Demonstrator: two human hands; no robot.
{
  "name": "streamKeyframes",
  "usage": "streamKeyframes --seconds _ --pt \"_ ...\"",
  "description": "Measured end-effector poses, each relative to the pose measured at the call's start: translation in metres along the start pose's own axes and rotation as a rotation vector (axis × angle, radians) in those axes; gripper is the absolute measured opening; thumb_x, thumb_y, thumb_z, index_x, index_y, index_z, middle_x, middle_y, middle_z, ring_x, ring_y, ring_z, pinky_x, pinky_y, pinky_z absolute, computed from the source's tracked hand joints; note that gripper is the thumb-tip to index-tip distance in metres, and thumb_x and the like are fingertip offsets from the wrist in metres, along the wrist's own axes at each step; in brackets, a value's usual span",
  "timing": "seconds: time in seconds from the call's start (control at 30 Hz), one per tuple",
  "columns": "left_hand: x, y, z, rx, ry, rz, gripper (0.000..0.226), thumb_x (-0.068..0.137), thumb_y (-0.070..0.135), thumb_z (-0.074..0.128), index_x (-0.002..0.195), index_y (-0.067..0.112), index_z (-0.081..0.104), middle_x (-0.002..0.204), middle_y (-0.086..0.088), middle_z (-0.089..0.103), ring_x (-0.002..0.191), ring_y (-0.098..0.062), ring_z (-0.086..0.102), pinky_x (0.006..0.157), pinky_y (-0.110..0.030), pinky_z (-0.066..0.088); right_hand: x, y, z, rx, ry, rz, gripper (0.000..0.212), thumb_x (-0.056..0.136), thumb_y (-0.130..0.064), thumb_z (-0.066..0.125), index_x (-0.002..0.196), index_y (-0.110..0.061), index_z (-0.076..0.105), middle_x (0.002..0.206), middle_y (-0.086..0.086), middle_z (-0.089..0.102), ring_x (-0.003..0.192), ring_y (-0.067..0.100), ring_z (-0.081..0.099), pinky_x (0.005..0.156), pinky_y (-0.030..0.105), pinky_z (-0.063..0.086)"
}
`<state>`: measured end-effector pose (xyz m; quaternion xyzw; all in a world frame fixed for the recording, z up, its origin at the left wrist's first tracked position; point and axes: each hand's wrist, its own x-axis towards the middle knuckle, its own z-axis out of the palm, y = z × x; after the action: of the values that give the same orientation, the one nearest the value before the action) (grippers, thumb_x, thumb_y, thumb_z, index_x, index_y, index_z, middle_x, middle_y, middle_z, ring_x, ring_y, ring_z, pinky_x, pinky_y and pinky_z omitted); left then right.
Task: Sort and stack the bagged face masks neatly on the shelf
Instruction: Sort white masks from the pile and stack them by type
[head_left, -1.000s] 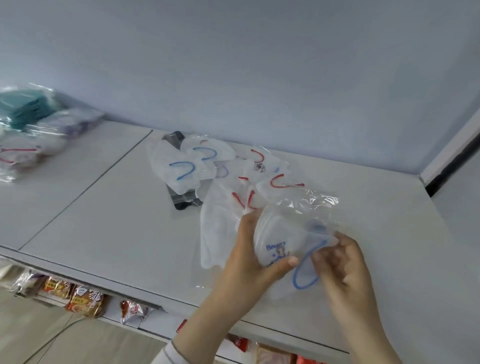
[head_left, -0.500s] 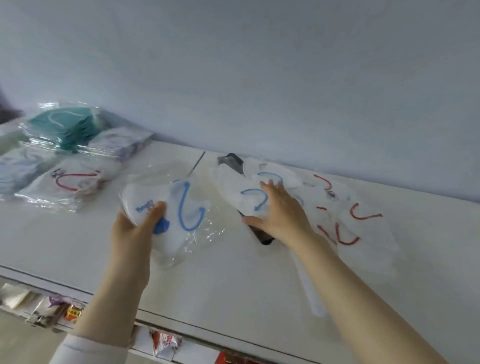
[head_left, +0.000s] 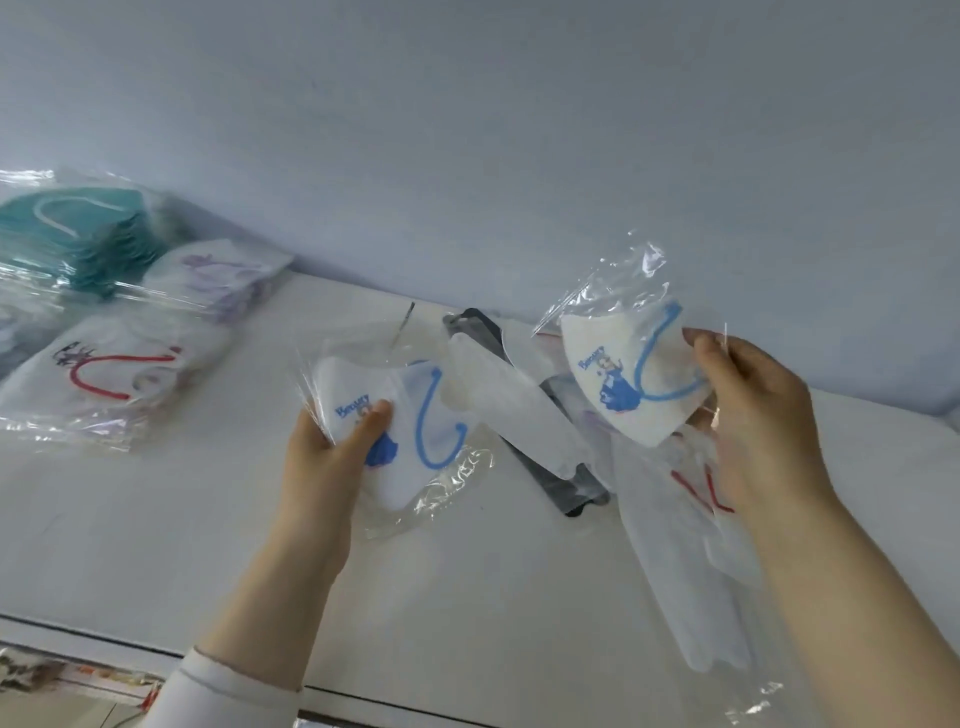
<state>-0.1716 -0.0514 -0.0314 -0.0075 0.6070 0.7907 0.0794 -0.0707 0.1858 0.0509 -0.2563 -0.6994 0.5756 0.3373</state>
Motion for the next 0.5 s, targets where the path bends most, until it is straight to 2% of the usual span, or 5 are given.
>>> streamKeyframes --seconds 0.1,0.17,0.27,0.37,0.5 --pt "-0.004 0.002 0.015 -0.004 -0.052 -0.008 0.047 0.068 0.031 0.067 0.11 0.012 0.06 0.093 -0.005 0.07 0.082 -0.021 0.066 0.07 -0.034 0.054 -0.005 -0.004 0.011 0.3 -0.157 0.364 0.014 0.089 -0.013 0.056 0.081 -0.016 0.067 0.074 -0.003 0.071 0.066 0.008 0.067 0.059 0.024 0.054" --pt "-0.009 0.002 0.025 0.004 -0.106 -0.026 0.035 0.071 0.027 0.07 0.102 0.014 0.061 0.086 -0.002 0.071 0.077 -0.018 0.066 0.07 -0.035 0.054 -0.013 0.004 0.023 0.287 -0.23 0.446 0.011 0.089 -0.011 0.055 0.085 -0.012 0.065 0.073 0.001 0.07 0.065 0.01 0.066 0.058 0.023 0.053" --pt "-0.025 0.003 0.039 -0.056 -0.185 -0.078 0.026 0.08 0.032 0.067 0.1 0.016 0.061 0.083 0.002 0.073 0.075 -0.015 0.069 0.07 -0.032 0.055 -0.028 0.024 0.039 0.204 -0.157 0.397 0.013 0.088 -0.007 0.057 0.076 -0.012 0.062 0.067 0.006 0.064 0.065 0.022 0.058 0.059 0.029 0.045" --pt "-0.036 0.003 0.046 -0.044 -0.211 -0.048 0.043 0.075 0.043 0.069 0.107 0.015 0.062 0.09 -0.001 0.074 0.082 -0.014 0.071 0.066 -0.024 0.056 -0.046 0.035 0.058 0.1 -0.138 0.311 0.014 0.088 -0.006 0.057 0.074 -0.009 0.057 0.073 0.012 0.054 0.07 0.02 0.046 0.06 0.028 0.035" --pt "-0.021 0.003 0.034 0.051 -0.08 0.031 0.028 0.083 0.013 0.069 0.109 0.005 0.061 0.087 -0.005 0.071 0.073 -0.009 0.069 0.062 -0.019 0.054 -0.028 0.034 0.057 0.017 -0.241 0.139 0.01 0.084 -0.013 0.066 0.09 -0.014 0.058 0.085 -0.004 0.065 0.067 -0.001 0.059 0.066 0.016 0.046"
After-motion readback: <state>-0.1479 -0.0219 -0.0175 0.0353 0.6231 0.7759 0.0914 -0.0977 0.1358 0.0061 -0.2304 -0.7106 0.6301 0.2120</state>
